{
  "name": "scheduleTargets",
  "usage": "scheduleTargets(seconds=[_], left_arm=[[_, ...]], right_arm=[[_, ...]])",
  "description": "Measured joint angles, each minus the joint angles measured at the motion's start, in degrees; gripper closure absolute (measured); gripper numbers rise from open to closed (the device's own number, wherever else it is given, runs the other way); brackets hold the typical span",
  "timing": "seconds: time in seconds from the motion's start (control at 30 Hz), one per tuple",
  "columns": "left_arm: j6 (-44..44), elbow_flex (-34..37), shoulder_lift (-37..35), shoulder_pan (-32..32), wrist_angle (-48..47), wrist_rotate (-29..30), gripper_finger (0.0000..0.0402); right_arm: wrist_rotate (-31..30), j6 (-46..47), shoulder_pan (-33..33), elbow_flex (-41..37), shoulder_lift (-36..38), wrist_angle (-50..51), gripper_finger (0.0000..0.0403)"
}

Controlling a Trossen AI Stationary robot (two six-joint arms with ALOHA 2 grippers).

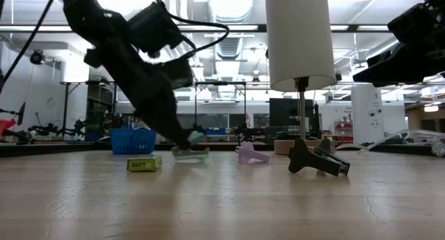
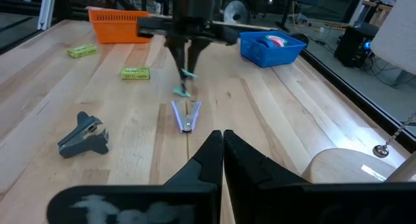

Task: Pick and place Stapler, Stapler remover, tape
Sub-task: Put the blue staple remover into the orange basket

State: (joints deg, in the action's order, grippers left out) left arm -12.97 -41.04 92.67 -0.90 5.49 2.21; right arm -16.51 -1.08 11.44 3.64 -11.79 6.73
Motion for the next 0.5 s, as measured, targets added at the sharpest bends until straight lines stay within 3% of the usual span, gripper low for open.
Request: scheduleTargets(seconds=[0.27,0.5], left_arm=[[-5.9,0.0,-10.8,-4.4,-15.3,-3.0,0.0374],[-14.6,0.0,-22.7,-12.0,-25.8,-3.6,0.0363]], right_arm=[[0.0,0.0,0.0,0.0,0.0,0.0,0.0394],[0.0,0.0,0.0,0.0,0.0,0.0,0.0394]])
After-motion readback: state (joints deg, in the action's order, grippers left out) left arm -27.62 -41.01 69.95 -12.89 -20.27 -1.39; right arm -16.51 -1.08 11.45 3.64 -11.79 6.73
